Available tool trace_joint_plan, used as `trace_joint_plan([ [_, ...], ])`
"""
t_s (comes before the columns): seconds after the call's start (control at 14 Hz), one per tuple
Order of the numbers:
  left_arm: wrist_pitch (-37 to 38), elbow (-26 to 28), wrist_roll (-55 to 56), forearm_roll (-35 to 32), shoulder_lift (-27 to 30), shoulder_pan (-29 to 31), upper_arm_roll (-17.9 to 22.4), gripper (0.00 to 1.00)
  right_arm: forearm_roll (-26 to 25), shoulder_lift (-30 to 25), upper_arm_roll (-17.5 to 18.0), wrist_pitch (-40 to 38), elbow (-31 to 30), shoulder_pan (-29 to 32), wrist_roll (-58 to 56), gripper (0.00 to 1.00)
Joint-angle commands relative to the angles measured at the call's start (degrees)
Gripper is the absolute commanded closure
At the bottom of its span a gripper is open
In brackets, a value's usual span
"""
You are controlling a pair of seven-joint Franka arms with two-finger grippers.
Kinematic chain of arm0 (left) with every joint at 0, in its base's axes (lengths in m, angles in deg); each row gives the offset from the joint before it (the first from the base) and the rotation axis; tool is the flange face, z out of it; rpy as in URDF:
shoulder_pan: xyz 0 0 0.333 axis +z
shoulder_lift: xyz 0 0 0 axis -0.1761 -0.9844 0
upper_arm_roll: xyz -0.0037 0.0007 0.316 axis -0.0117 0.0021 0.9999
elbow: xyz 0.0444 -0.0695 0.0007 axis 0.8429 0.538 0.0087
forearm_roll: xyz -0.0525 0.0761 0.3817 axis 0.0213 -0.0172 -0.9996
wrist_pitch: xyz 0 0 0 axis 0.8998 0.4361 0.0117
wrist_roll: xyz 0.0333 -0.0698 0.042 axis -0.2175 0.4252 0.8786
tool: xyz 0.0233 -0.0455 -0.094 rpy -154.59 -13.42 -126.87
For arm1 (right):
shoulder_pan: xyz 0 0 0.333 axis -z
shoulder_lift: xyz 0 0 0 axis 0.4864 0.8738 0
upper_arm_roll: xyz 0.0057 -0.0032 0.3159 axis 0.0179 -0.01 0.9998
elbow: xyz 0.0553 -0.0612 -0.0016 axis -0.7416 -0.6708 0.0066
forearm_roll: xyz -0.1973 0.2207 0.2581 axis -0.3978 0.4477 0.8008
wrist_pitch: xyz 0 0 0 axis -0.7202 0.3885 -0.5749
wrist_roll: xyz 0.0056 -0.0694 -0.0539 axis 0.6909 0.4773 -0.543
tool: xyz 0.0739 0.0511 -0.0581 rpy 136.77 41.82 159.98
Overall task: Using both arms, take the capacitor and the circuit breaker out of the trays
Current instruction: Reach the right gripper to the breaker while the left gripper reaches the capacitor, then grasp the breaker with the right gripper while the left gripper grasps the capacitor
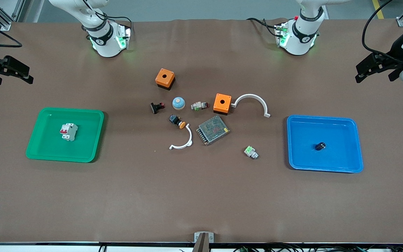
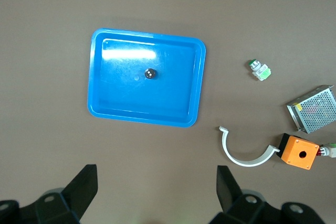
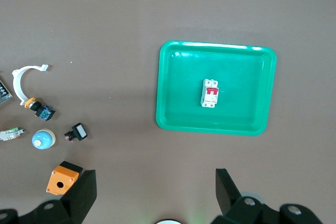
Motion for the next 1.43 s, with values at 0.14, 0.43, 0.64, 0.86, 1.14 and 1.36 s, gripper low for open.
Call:
trace_joint_plan([
  [0.14, 1.0, -2.0, -0.6, -1.1, -1.5, 0.2, -0.1, 0.0, -0.6, -1.9, 0.1, 0.3, -1.8, 0.5, -0.5, 0.0],
  [0.43, -1.2, -2.0, -1.0, -2.7, -7.9, 0.2, -0.1, 0.0, -0.6, -1.8, 0.1, 0.3, -1.8, 0.6, -0.5, 0.0],
  [0.64, -8.7, 2.0, 0.4, -6.8, -11.7, 0.0, -0.3, 0.0, -0.3, -1.5, 0.1, 0.0, -1.0, 0.5, 0.5, 0.0],
  [0.86, -18.9, 8.0, 0.6, -6.8, -16.1, 2.9, -0.5, 0.0, -0.1, 6.3, 0.2, 0.5, -0.1, 0.0, 0.2, 0.0],
  [1.14, -31.8, 15.6, 0.6, -6.0, -19.5, 6.0, -0.7, 0.0, 0.4, 17.1, 0.0, 6.0, 3.7, 1.8, -1.1, 0.0],
  [1.36, -36.7, 17.5, 1.0, -1.4, -23.9, 6.2, -0.7, 0.01, -2.5, 19.9, 0.0, 15.2, -0.8, 3.0, -1.2, 0.0],
])
